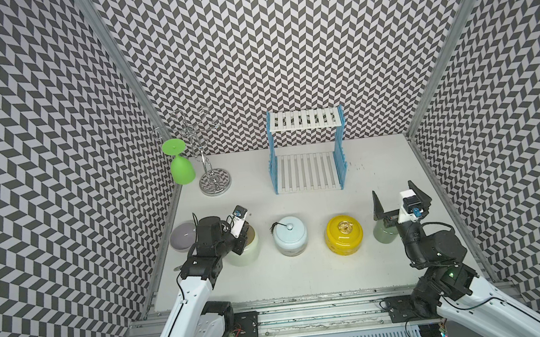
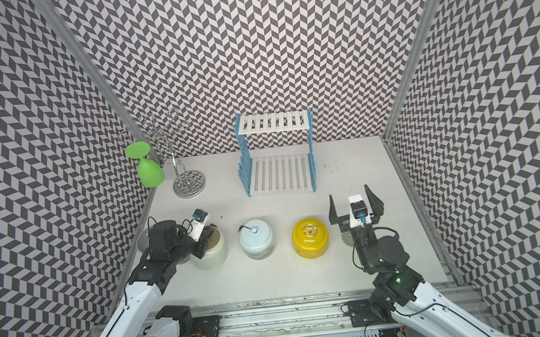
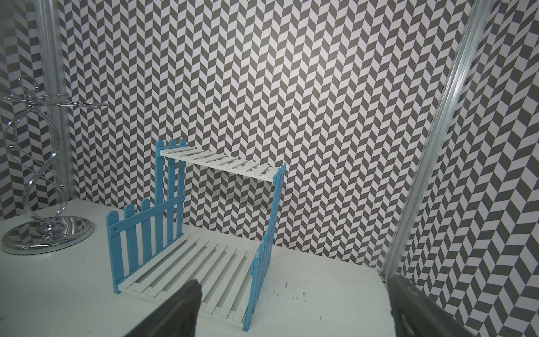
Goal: Remove the tea canisters from the shelf
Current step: Place the tea canister at the center of the board.
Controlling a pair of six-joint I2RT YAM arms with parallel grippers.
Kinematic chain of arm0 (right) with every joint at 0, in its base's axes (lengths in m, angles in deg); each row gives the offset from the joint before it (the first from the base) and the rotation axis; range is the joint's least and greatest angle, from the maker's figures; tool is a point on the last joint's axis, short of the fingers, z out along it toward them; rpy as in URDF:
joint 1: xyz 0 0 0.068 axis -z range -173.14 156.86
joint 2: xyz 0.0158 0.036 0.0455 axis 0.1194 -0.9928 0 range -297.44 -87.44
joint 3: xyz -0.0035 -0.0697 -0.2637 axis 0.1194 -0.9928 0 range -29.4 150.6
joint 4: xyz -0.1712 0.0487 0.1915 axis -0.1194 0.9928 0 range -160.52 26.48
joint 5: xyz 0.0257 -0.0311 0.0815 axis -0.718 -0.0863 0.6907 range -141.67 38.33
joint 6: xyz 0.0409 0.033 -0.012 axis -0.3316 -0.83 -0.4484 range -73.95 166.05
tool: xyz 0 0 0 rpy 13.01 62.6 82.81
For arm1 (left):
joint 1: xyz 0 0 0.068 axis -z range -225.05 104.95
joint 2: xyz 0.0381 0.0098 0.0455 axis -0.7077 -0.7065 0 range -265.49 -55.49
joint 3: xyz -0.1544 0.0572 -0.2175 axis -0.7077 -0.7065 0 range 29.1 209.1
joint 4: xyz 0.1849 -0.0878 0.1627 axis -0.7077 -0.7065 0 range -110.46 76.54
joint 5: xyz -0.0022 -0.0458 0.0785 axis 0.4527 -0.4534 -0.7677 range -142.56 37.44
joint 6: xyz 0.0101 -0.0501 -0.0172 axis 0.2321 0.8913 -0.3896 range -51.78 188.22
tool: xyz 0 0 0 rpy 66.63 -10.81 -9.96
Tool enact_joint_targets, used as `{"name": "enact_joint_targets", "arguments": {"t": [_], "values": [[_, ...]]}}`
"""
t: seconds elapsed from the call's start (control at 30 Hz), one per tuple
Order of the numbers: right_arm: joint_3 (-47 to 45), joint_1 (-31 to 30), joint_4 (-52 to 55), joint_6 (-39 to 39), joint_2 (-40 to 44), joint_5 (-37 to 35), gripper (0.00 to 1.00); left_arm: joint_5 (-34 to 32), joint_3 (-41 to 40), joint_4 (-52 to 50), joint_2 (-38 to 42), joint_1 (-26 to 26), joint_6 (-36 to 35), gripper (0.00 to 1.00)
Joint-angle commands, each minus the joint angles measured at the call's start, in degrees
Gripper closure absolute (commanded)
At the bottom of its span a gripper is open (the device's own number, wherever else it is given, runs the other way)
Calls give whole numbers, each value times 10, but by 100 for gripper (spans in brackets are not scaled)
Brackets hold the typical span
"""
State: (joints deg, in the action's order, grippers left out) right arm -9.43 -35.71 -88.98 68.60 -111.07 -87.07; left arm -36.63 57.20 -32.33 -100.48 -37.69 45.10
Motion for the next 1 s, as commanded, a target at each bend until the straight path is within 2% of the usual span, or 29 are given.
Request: {"name": "enact_joint_targets", "arguments": {"t": [0.0, 0.57, 0.67, 0.97], "values": [[0, 4, -25, 3, 7, -9, 0, 14, -1, 122, 20, -1, -6, 100], [-1, 7, -27, 2, 7, -6, 1, 20, -37, 129, 20, 0, -20, 100], [-1, 7, -27, 4, 9, -6, 1, 16, -44, 139, 18, 1, -21, 96], [-1, 7, -27, 3, 9, -7, 1, 16, -41, 123, 15, 0, -22, 93]]}}
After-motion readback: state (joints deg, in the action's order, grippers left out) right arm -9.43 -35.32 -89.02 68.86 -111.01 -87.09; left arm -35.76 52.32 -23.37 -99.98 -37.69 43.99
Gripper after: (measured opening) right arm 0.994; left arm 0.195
